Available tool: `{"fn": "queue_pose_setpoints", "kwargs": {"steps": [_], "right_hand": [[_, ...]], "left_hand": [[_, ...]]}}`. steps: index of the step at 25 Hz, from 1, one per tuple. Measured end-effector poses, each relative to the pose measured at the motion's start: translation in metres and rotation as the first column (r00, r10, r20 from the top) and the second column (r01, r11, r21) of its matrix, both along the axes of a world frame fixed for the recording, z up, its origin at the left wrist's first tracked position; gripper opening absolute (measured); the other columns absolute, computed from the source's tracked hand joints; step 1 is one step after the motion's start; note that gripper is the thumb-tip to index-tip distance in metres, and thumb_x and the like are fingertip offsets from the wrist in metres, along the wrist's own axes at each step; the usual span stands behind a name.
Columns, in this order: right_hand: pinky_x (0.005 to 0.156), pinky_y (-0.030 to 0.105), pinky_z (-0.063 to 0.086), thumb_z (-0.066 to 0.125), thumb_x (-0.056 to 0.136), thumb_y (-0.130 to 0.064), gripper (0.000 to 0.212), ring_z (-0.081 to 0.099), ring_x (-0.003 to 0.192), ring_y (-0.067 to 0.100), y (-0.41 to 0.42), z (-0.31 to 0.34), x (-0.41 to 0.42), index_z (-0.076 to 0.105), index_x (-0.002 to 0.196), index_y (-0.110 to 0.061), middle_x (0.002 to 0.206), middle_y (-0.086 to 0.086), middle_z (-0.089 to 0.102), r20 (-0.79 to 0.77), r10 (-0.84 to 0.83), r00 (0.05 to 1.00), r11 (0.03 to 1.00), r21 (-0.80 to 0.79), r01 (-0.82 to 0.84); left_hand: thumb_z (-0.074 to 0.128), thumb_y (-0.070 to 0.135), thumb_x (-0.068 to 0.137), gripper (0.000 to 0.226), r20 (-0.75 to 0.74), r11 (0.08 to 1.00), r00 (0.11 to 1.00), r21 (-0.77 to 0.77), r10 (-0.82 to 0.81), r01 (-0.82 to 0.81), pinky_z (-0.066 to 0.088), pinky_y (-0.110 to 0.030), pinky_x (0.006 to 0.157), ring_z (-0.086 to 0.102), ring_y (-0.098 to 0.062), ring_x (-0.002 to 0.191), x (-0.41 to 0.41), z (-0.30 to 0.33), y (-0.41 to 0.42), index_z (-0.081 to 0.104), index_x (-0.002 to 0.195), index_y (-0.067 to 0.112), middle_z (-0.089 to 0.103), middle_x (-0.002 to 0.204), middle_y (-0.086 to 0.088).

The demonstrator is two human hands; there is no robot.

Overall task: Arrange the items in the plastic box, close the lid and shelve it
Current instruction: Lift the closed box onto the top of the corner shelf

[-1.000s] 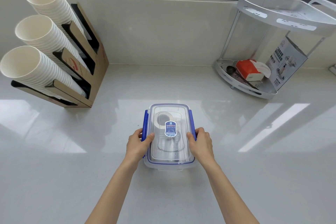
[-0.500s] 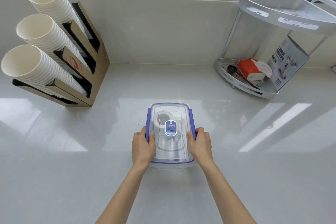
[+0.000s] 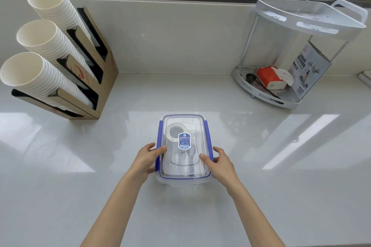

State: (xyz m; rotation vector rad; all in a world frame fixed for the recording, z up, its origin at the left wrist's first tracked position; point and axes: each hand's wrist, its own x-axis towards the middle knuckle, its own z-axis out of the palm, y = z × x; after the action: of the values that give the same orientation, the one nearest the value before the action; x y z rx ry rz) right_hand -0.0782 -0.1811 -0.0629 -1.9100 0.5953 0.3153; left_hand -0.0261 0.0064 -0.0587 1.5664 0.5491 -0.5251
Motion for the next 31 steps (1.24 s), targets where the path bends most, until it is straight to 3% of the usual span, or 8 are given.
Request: {"fn": "queue_pose_setpoints", "kwargs": {"steps": [7, 10, 14, 18, 22, 26, 28, 31], "right_hand": [[0.065, 0.024, 0.045, 0.062, 0.086, -0.031, 0.038, 0.058, 0.082, 0.022, -0.028, 0.028, 0.012, 0.056, 0.119, -0.014, 0.085, 0.002, 0.061, 0.135, -0.118, 0.984, 0.991, 0.083, 0.108], [0.073, 0.03, 0.048, 0.061, 0.086, -0.028, 0.032, 0.059, 0.083, 0.023, -0.043, 0.043, 0.02, 0.061, 0.116, -0.016, 0.088, 0.006, 0.064, 0.207, -0.132, 0.969, 0.989, 0.085, 0.117], [0.089, 0.037, 0.05, 0.059, 0.088, -0.027, 0.029, 0.064, 0.095, 0.026, -0.072, 0.069, 0.031, 0.066, 0.114, -0.018, 0.1, 0.009, 0.071, 0.304, -0.143, 0.942, 0.989, 0.089, 0.121], [0.084, 0.032, 0.048, 0.06, 0.089, -0.025, 0.025, 0.064, 0.088, 0.02, -0.106, 0.106, 0.045, 0.067, 0.111, -0.016, 0.098, 0.006, 0.071, 0.392, -0.14, 0.909, 0.988, 0.109, 0.106], [0.069, 0.023, 0.045, 0.06, 0.089, -0.022, 0.017, 0.058, 0.072, 0.014, -0.138, 0.144, 0.057, 0.069, 0.1, -0.013, 0.082, 0.002, 0.066, 0.483, -0.093, 0.871, 0.996, 0.05, 0.078], [0.052, 0.006, 0.041, 0.06, 0.089, -0.02, 0.019, 0.053, 0.08, 0.016, -0.173, 0.185, 0.073, 0.07, 0.101, -0.009, 0.095, 0.02, 0.069, 0.546, -0.096, 0.832, 0.993, -0.01, 0.12], [0.06, 0.009, 0.044, 0.063, 0.087, -0.02, 0.027, 0.055, 0.082, 0.016, -0.19, 0.206, 0.081, 0.068, 0.108, -0.005, 0.097, 0.013, 0.068, 0.587, -0.129, 0.799, 0.984, -0.024, 0.176], [0.057, 0.007, 0.047, 0.064, 0.086, -0.019, 0.025, 0.059, 0.078, 0.014, -0.213, 0.235, 0.095, 0.068, 0.107, -0.006, 0.097, 0.008, 0.067, 0.637, -0.135, 0.759, 0.983, -0.008, 0.181]], "left_hand": [[0.062, 0.021, 0.084, 0.039, 0.031, 0.986, 0.999, -0.168, 0.015, -0.009, 0.048, -0.03, 0.062, 0.057, -0.019, 0.082, 0.007, 0.014, -0.017, 0.051, 0.118, 0.005, 0.06, 0.094, -0.003], [0.064, 0.02, 0.083, 0.043, 0.088, 0.98, 0.996, -0.199, 0.007, 0.011, 0.049, -0.031, 0.063, 0.056, -0.024, 0.094, 0.016, 0.03, -0.032, 0.049, 0.121, 0.006, 0.058, 0.111, -0.008], [0.065, 0.019, 0.082, 0.04, 0.192, 0.962, 0.981, -0.262, -0.027, 0.078, 0.049, -0.03, 0.063, 0.059, -0.018, 0.085, 0.034, 0.063, -0.056, 0.049, 0.118, 0.008, 0.059, 0.108, -0.006], [0.063, 0.018, 0.083, 0.037, 0.269, 0.935, 0.959, -0.312, -0.084, 0.17, 0.05, -0.029, 0.064, 0.06, -0.015, 0.081, 0.051, 0.098, -0.082, 0.05, 0.116, 0.009, 0.062, 0.095, -0.002], [0.061, 0.016, 0.084, 0.033, 0.327, 0.9, 0.938, -0.368, -0.113, 0.236, 0.058, -0.024, 0.052, 0.06, -0.015, 0.077, 0.07, 0.125, -0.108, 0.052, 0.116, 0.008, 0.063, 0.089, -0.001], [0.056, 0.011, 0.086, 0.005, 0.366, 0.837, 0.92, -0.454, -0.139, 0.307, 0.059, -0.024, 0.051, 0.067, -0.013, 0.059, 0.086, 0.163, -0.139, 0.06, 0.088, 0.009, 0.07, 0.067, 0.001], [0.054, 0.008, 0.086, 0.007, 0.394, 0.811, 0.908, -0.478, -0.145, 0.337, 0.059, -0.025, 0.047, 0.068, -0.011, 0.049, 0.096, 0.186, -0.155, 0.06, 0.082, 0.008, 0.071, 0.055, 0.002], [0.055, 0.007, 0.085, 0.006, 0.417, 0.794, 0.893, -0.478, -0.172, 0.376, 0.059, -0.026, 0.047, 0.067, -0.011, 0.047, 0.112, 0.219, -0.18, 0.06, 0.082, 0.007, 0.065, 0.07, -0.004]]}}
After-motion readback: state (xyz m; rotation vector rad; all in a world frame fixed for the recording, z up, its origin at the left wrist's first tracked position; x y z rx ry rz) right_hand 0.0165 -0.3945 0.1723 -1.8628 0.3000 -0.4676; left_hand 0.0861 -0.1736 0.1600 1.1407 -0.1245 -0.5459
